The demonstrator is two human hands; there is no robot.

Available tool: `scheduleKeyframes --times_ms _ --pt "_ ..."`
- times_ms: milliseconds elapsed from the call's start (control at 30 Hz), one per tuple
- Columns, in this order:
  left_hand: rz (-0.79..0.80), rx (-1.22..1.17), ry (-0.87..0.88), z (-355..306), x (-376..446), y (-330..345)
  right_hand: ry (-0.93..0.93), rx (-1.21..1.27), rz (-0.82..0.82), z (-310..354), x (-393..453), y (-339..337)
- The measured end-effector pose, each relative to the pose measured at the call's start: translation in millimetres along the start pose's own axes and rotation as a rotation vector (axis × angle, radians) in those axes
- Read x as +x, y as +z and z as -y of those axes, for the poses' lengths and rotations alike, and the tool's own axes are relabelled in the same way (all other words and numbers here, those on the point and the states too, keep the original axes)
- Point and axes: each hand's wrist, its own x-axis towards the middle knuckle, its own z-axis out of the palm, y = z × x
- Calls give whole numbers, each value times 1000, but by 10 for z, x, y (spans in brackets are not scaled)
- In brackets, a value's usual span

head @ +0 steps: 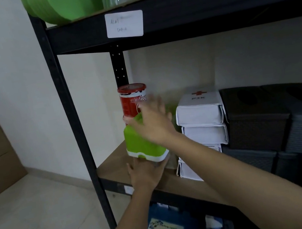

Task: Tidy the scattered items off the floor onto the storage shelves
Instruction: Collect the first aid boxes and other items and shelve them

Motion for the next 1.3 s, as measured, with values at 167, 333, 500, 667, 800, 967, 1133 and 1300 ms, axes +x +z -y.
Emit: scheduleKeyframes --times_ms 167,333,500,667,800,967,1133,1300 --pt "73 -42 -38 86 9 66 -213 -617 258 -31 -177 212" --pt "50 124 -88 24 38 -2 -186 -782 248 -70 -79 186" --pt "-9 17 -93 0 -11 -58 -68 -815 282 -145 31 213" --pt "-9 -3 -77 5 -21 -65 -26 -877 288 -240 130 324" --pt "33 -117 -21 121 43 -2 6 -912 315 -284 181 332" --pt "96 -125 64 169 -128 -22 39 -780 333 -237 107 253" --pt "37 -105 100 264 -512 -79 -219 -604 109 -246 -374 374" --pt "-67 -345 154 209 -973 -284 -409 -410 23 -399 -966 279"
